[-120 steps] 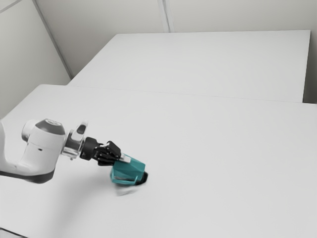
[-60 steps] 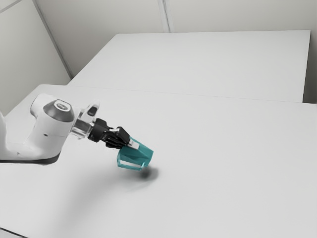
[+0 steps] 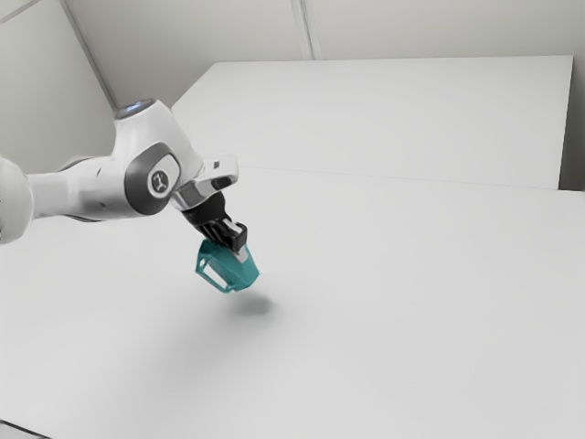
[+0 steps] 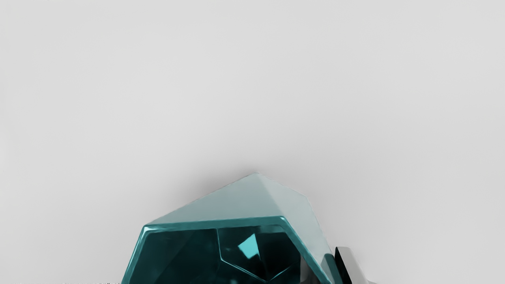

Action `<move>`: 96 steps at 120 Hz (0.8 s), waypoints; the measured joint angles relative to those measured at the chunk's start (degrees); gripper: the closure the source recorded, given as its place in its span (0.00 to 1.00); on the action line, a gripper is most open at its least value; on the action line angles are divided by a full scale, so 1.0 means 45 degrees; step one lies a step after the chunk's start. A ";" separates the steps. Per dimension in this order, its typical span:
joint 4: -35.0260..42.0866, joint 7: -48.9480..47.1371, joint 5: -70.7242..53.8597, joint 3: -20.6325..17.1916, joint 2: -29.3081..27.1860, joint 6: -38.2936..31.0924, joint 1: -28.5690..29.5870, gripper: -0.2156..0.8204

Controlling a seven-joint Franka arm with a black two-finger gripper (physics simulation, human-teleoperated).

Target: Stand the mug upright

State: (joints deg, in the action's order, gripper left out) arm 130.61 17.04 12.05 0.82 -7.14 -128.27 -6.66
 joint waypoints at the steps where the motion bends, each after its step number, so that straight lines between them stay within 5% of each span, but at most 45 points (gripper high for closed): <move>1: -0.0027 -0.0104 -0.0145 -0.0003 0.0029 0.0000 -0.0017 0.96; 38: -0.1834 -0.3537 -0.3482 -0.0018 0.2136 0.0017 -0.0406 0.96; 96: -0.2301 -0.6586 -0.4562 0.0016 0.3095 0.0039 -0.0536 0.96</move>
State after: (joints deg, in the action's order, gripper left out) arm 120.25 -12.60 -8.48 0.89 6.79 -128.09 -9.08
